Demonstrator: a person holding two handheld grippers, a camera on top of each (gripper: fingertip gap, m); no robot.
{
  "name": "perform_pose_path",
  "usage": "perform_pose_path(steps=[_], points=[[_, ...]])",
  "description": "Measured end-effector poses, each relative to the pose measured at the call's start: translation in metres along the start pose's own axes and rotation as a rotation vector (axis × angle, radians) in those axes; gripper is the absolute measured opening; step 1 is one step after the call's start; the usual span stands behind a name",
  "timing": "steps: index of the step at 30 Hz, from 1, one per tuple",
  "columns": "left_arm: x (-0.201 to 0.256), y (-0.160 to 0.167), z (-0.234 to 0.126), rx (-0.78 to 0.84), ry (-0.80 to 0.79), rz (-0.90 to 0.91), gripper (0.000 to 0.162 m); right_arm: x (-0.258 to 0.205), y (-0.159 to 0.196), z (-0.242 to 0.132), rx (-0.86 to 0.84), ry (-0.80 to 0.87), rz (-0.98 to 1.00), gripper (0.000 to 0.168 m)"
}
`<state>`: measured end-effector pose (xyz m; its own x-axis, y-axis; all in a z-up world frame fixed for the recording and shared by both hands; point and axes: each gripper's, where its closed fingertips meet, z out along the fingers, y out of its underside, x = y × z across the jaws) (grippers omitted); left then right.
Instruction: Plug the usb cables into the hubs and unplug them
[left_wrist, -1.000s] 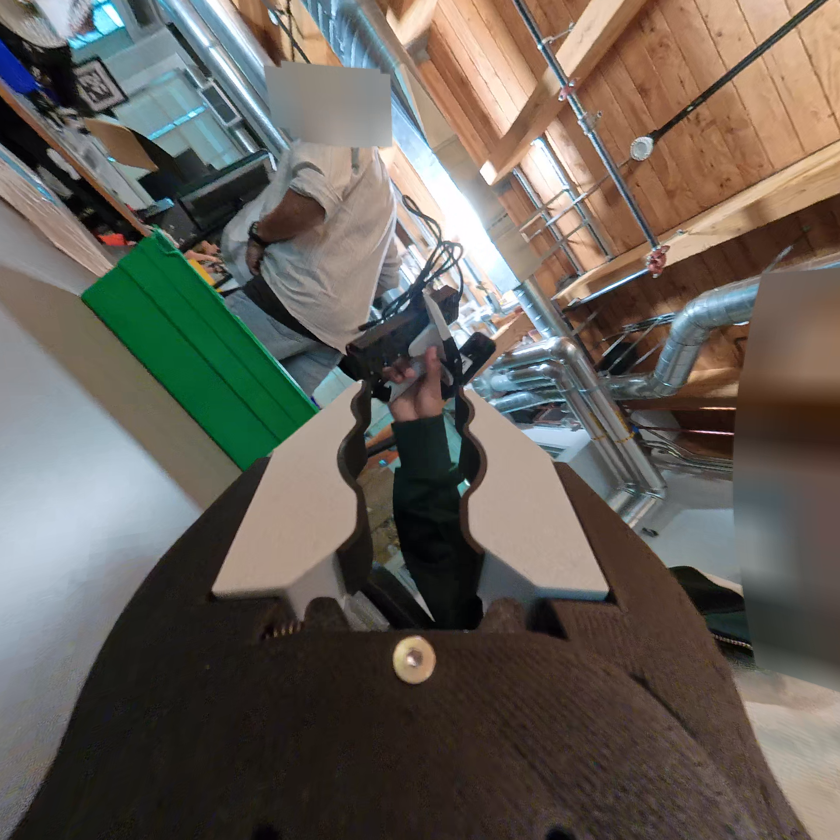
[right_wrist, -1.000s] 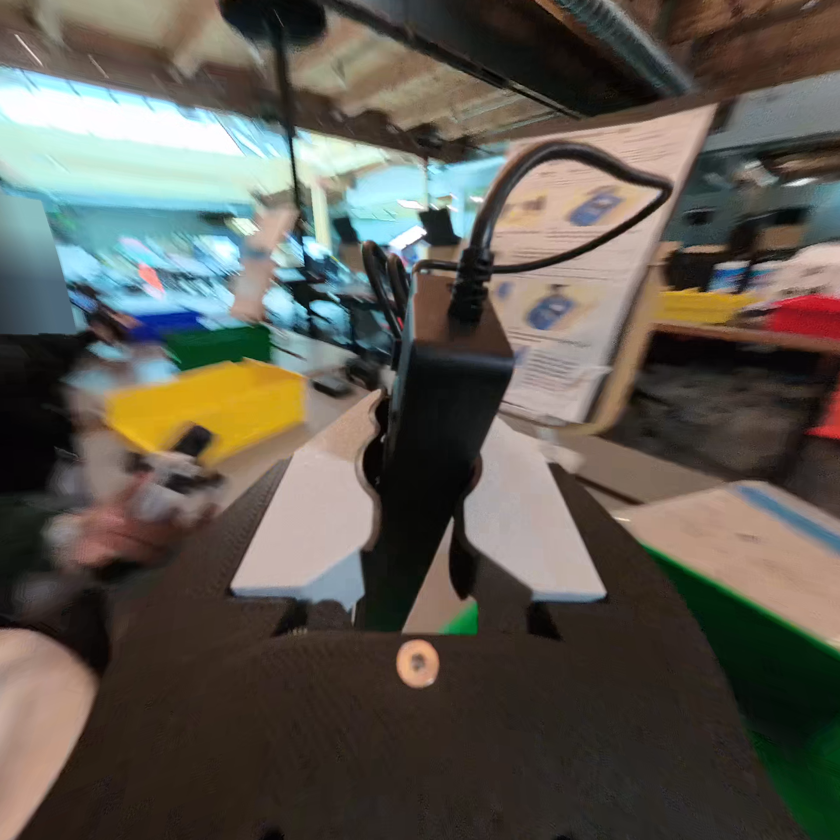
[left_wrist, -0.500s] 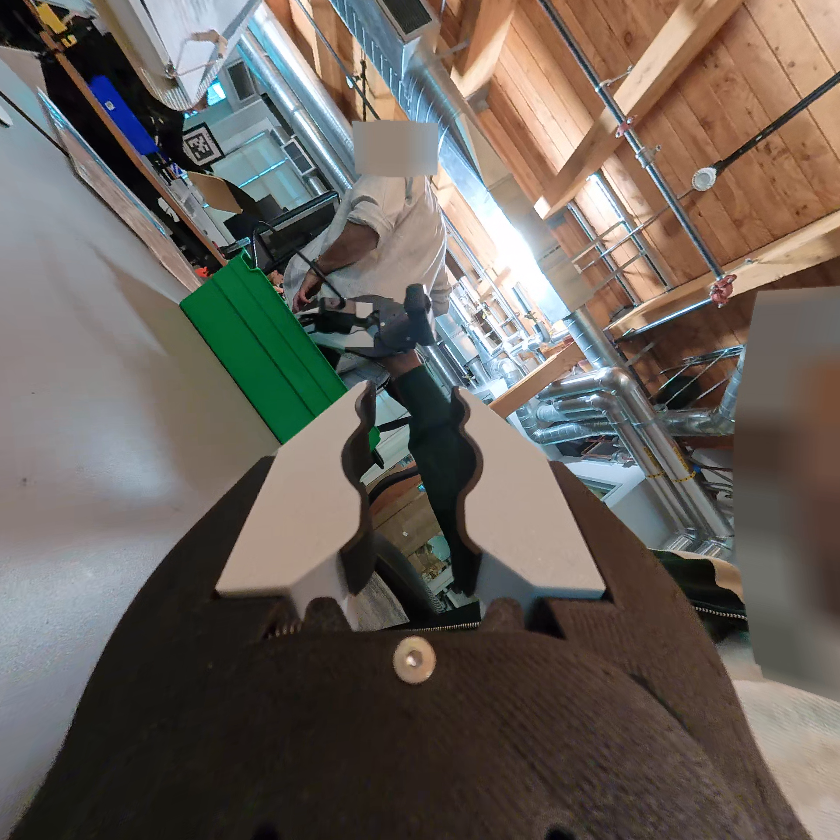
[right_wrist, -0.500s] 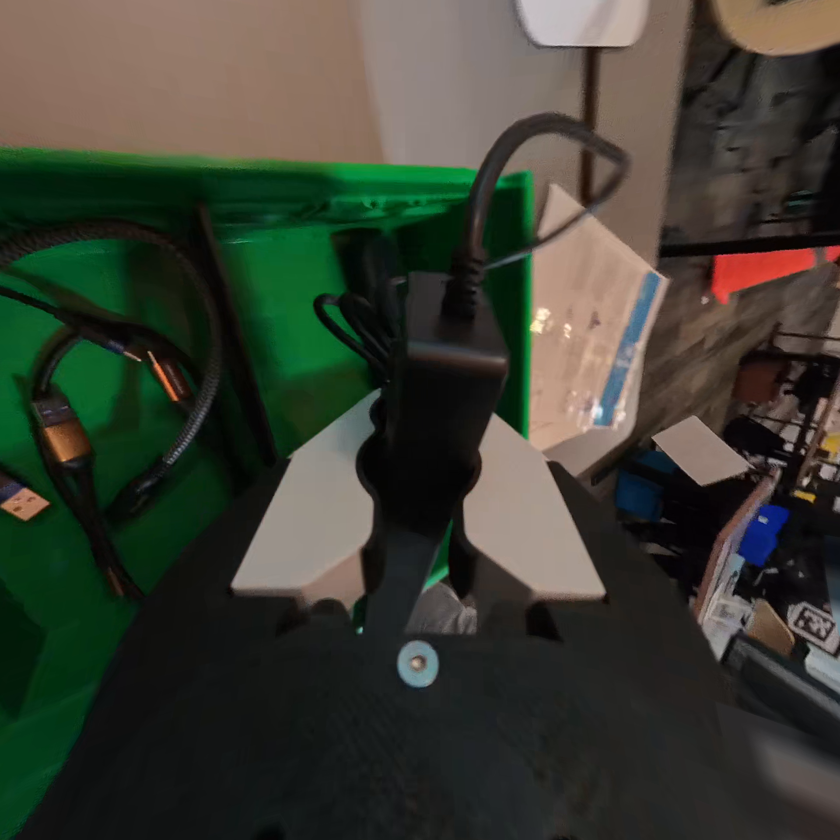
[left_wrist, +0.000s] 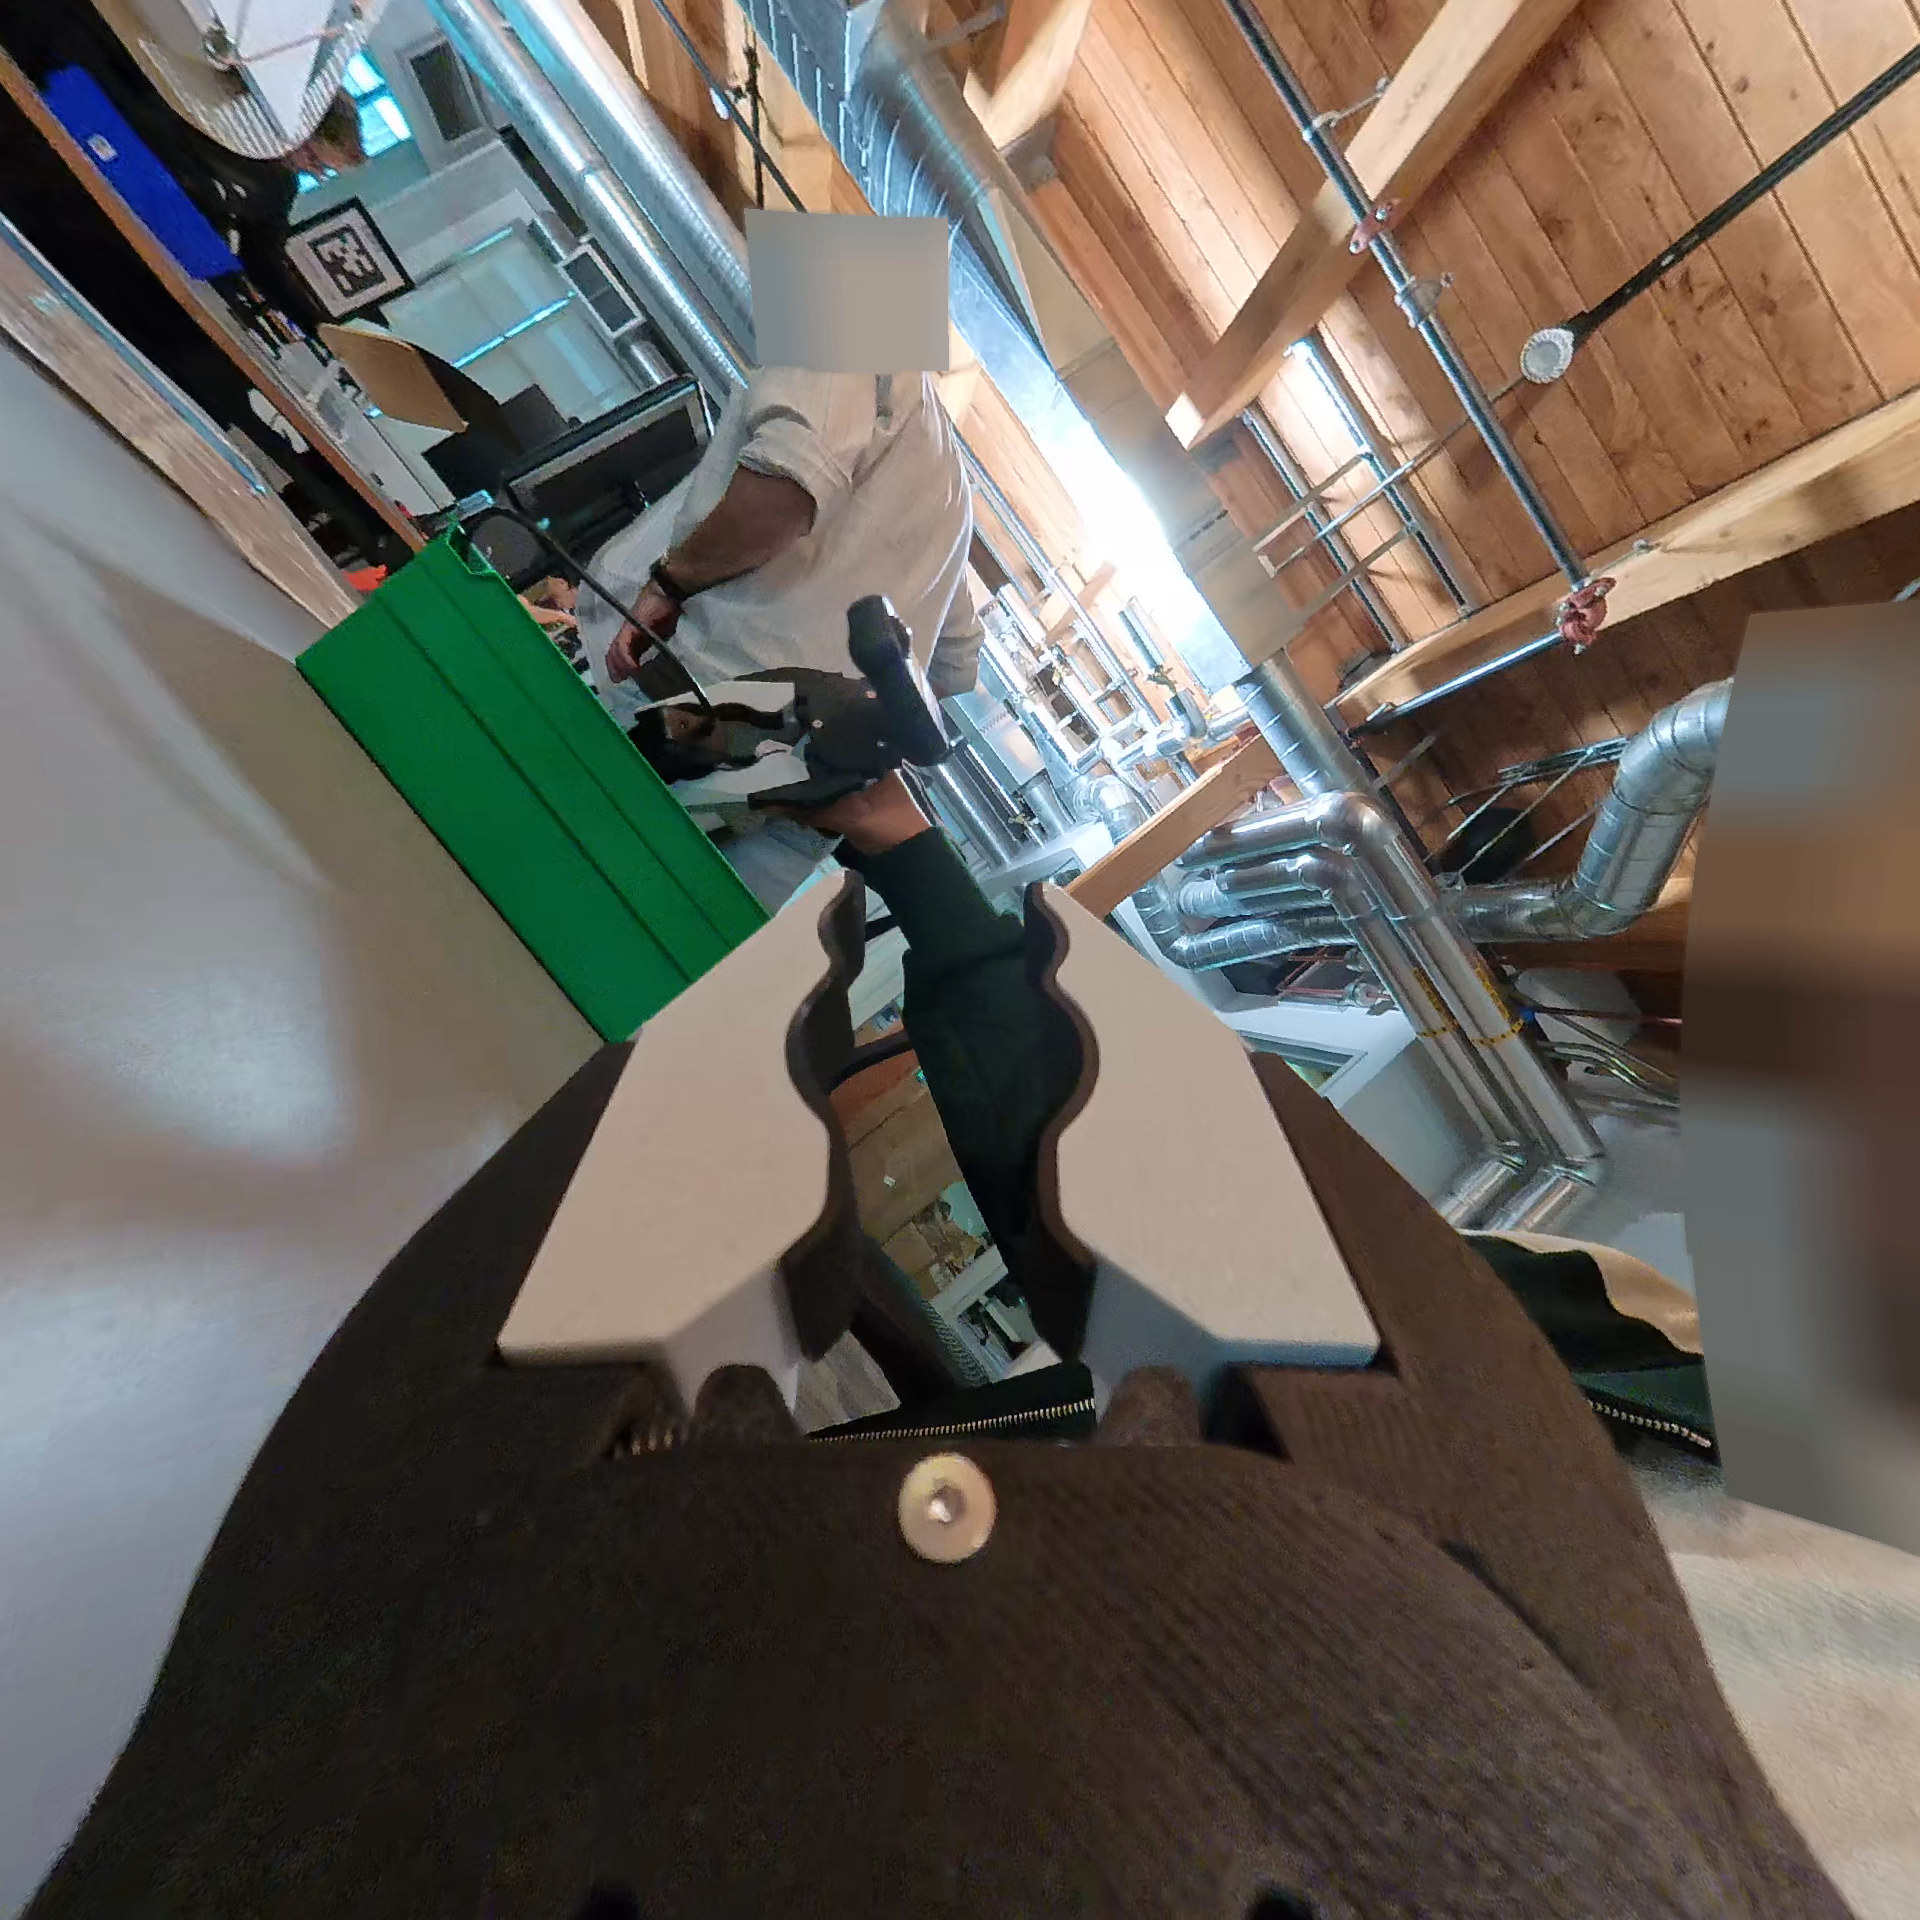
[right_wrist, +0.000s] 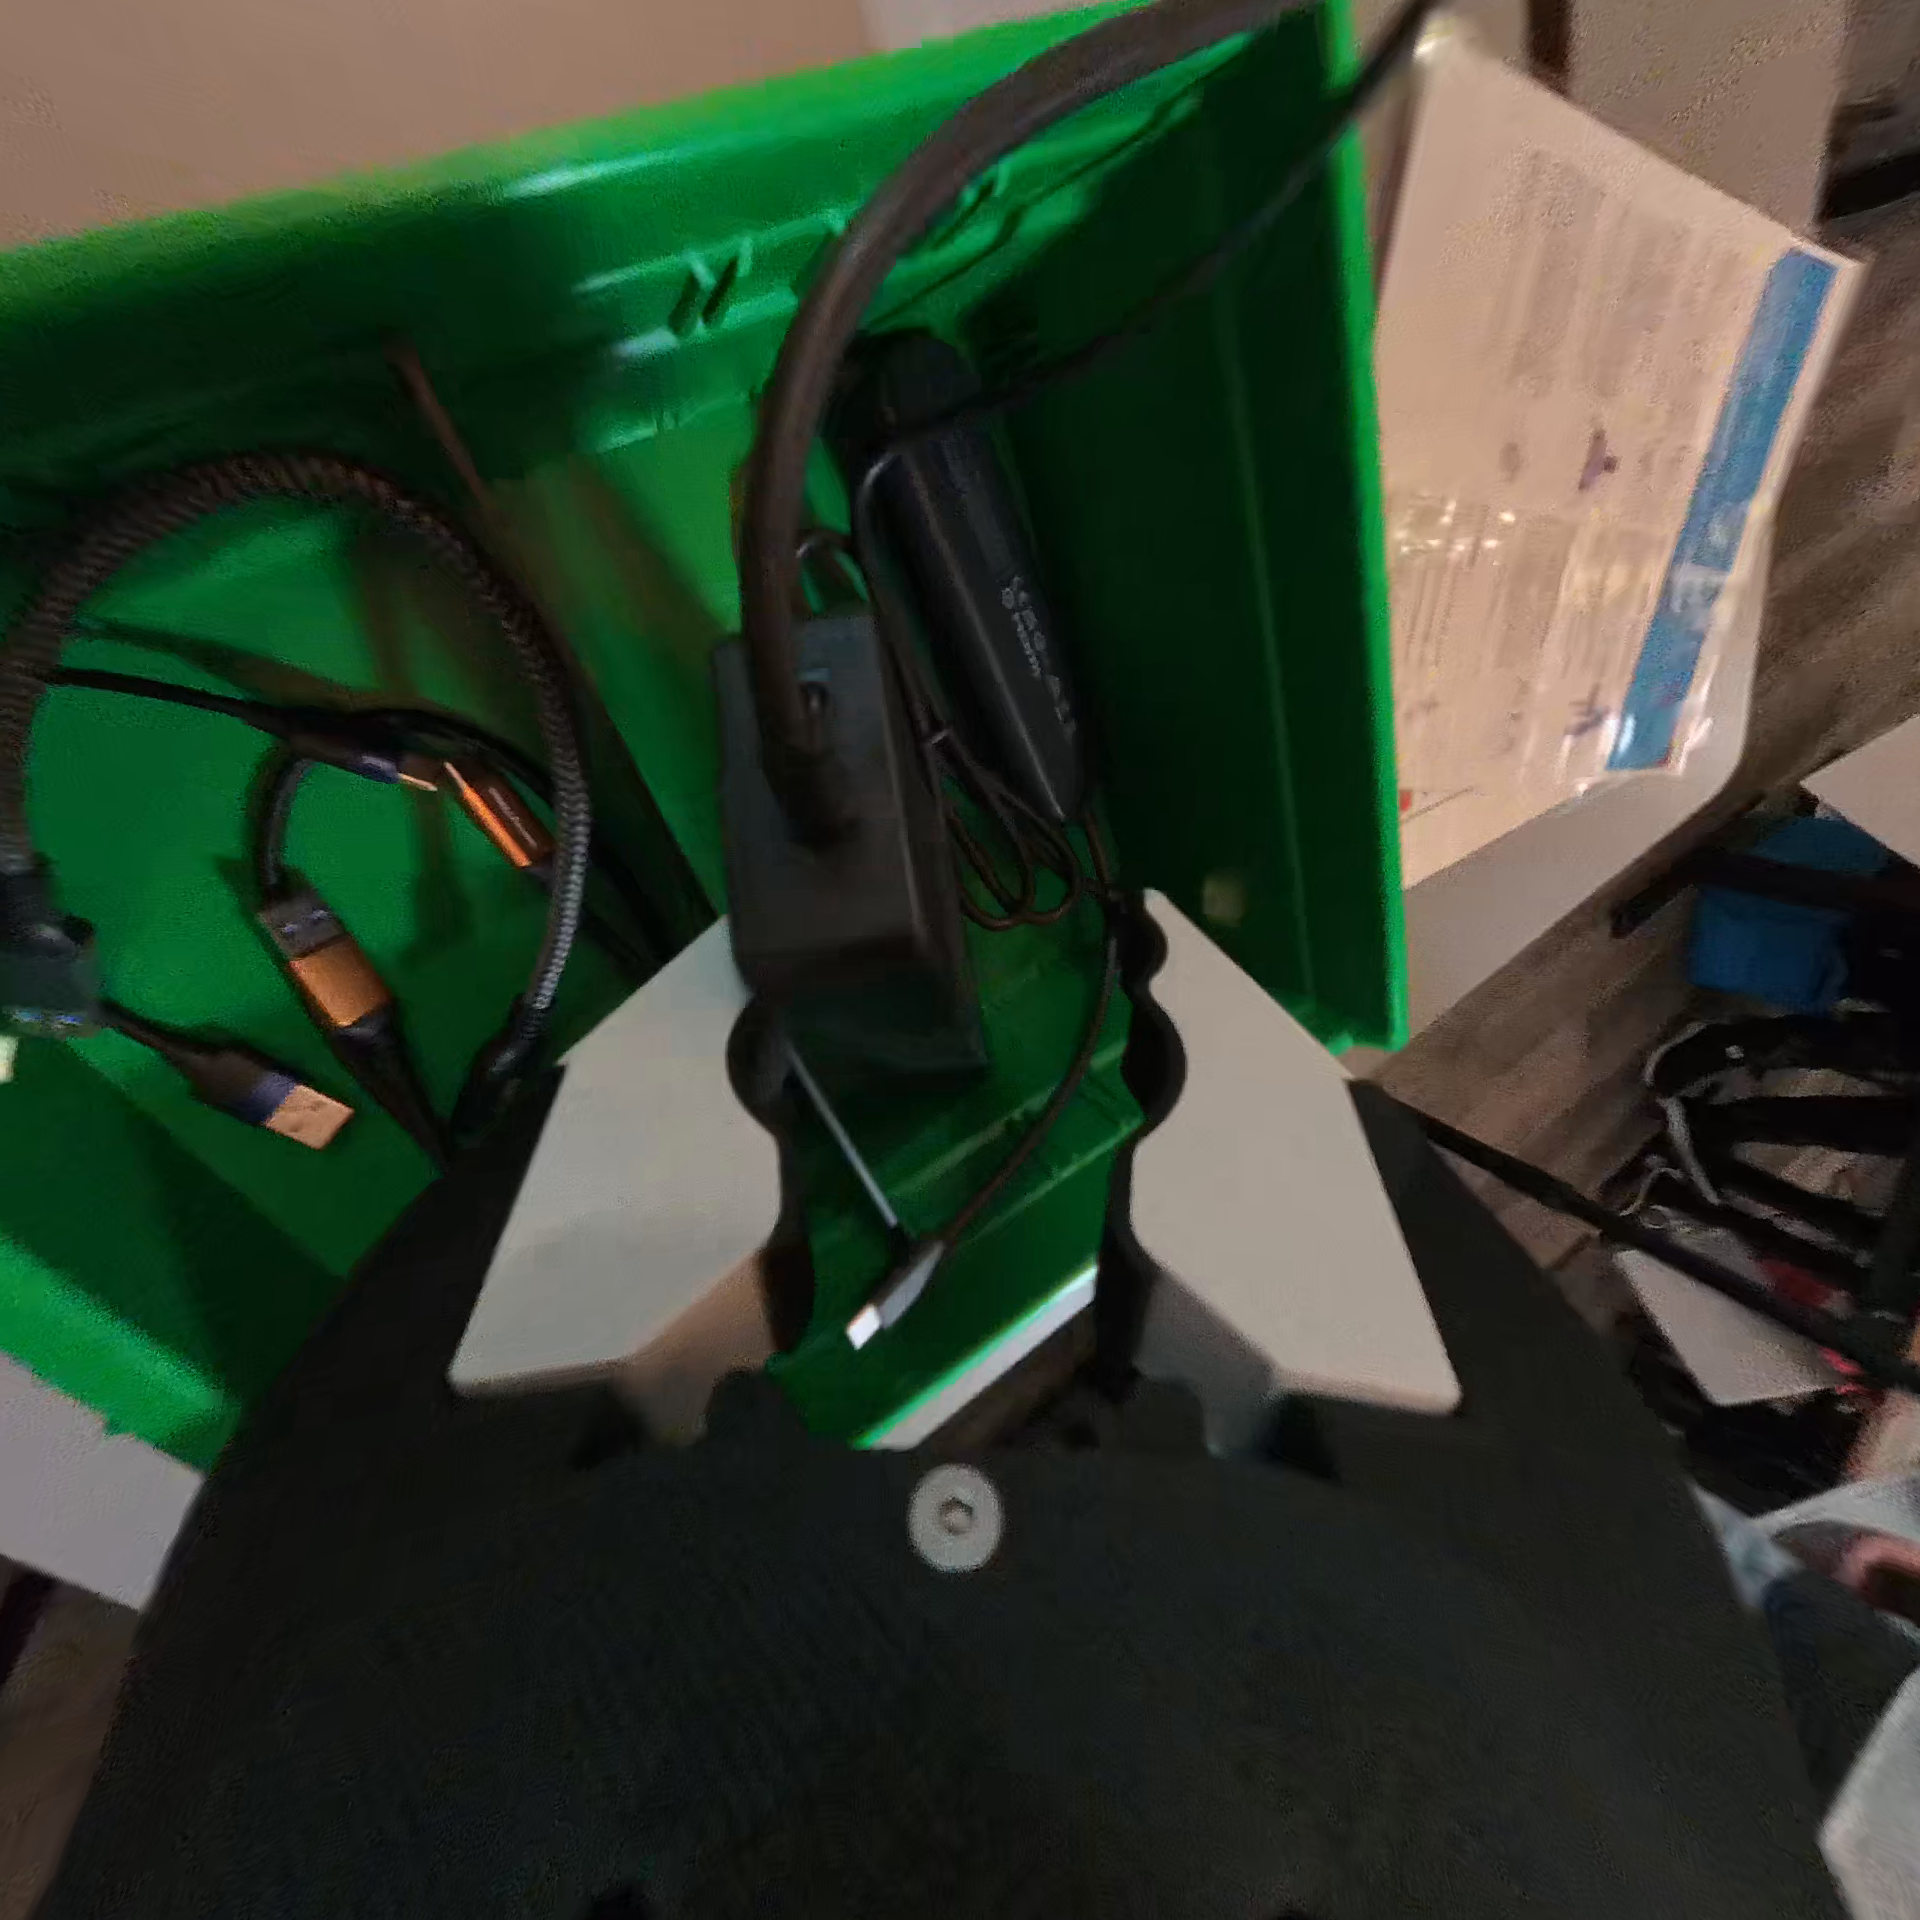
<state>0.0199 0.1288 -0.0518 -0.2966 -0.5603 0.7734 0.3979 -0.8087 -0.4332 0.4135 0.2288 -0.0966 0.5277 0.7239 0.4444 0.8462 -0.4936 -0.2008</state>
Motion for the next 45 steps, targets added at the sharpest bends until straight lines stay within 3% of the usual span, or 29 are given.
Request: perform_pose_path(steps=[6, 8, 13, 16, 17, 18, 21, 22, 25, 29, 30, 32, 36, 40, 43, 45], points=[[-0.001, 0.01, 0.015, -0.049, 0.032, -0.036, 0.028, -0.004, -0.003, -0.043, 0.131, 0.148, 0.19, 0.064], [0.001, 0.014, 0.021, -0.072, 0.05, -0.04, 0.028, -0.009, -0.021, -0.069, 0.305, 0.202, 0.297, 0.062], [0.002, 0.017, 0.037, -0.118, 0.08, -0.044, 0.028, -0.03, -0.072, -0.153, 0.956, 0.323, 0.567, 0.043], [0.001, 0.018, 0.045, -0.152, 0.094, -0.047, 0.027, -0.046, -0.071, -0.173, 1.151, 0.381, 0.733, 0.034], [0.002, 0.018, 0.048, -0.165, 0.101, -0.048, 0.027, -0.054, -0.071, -0.173, 1.202, 0.374, 0.791, 0.021], [0.002, 0.019, 0.051, -0.183, 0.106, -0.046, 0.026, -0.065, -0.073, -0.167, 1.235, 0.342, 0.836, 0.018], [-0.003, 0.022, 0.056, -0.249, 0.101, 0.017, 0.009, -0.105, -0.062, -0.13, 1.19, 0.322, 0.968, 0.0], [-0.007, 0.021, 0.058, -0.266, 0.083, 0.051, 0.001, -0.112, -0.05, -0.122, 1.169, 0.401, 1.017, 0.0], [-0.022, 0.02, 0.061, -0.302, 0.007, 0.148, 0.0, -0.114, -0.024, -0.144, 1.094, 0.592, 0.984, 0.0], [-0.037, 0.014, 0.061, -0.31, -0.095, 0.277, 0.0, -0.109, 0.066, -0.164, 0.681, 1.115, 0.896, 0.0], [-0.04, 0.014, 0.061, -0.321, -0.116, 0.311, 0.0, -0.108, 0.084, -0.169, 0.608, 1.191, 0.894, 0.0], [-0.047, 0.012, 0.059, -0.347, -0.167, 0.392, 0.0, -0.106, 0.104, -0.162, 0.572, 1.178, 0.937, 0.0], [-0.055, 0.0, 0.055, -0.348, -0.238, 0.53, 0.0, -0.1, 0.127, -0.127, 0.564, 1.01, 1.08, 0.06], [-0.058, 0.0, 0.051, -0.344, -0.247, 0.502, 0.0, -0.088, 0.144, -0.107, 0.617, 0.911, 1.172, 0.093], [-0.058, 0.003, 0.045, -0.337, -0.244, 0.439, 0.01, -0.082, 0.148, -0.078, 0.632, 0.745, 1.282, 0.117], [-0.057, 0.002, 0.037, -0.327, -0.258, 0.42, 0.014, -0.076, 0.141, -0.061, 0.661, 0.624, 1.333, 0.119]])
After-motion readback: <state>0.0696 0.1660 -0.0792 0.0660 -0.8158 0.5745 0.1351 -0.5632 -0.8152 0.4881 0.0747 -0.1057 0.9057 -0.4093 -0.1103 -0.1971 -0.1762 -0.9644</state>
